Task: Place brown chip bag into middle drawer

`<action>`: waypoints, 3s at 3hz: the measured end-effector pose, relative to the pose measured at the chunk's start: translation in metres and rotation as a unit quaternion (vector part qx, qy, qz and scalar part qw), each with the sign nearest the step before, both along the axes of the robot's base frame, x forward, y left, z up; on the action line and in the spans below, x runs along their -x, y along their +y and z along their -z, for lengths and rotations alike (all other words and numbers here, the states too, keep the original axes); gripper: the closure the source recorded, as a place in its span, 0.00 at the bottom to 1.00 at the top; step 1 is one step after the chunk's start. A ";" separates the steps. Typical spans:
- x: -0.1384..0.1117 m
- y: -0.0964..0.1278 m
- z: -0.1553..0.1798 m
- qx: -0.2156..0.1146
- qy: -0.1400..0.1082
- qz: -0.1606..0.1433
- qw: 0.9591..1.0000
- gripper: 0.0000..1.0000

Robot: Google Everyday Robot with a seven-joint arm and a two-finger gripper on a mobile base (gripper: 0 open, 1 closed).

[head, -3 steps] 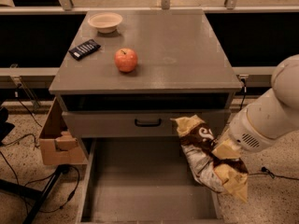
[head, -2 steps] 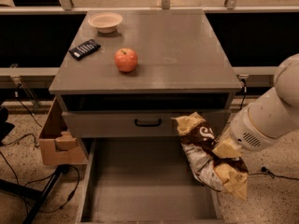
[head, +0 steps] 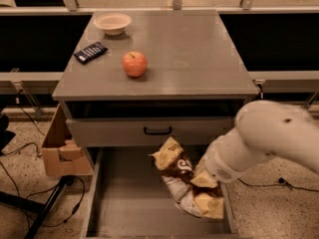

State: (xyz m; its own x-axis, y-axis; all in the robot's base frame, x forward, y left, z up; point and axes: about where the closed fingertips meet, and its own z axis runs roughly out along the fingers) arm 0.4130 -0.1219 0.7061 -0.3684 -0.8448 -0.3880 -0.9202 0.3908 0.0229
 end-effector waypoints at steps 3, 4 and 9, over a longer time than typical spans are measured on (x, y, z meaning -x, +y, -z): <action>-0.030 0.149 0.145 -0.011 -0.049 -0.110 0.993 1.00; -0.031 0.158 0.145 -0.013 -0.049 -0.112 0.992 0.82; -0.029 0.159 0.145 -0.012 -0.049 -0.115 0.992 0.00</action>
Offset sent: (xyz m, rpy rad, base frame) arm 0.0394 0.1752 -0.1517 0.0453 -0.1523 0.2594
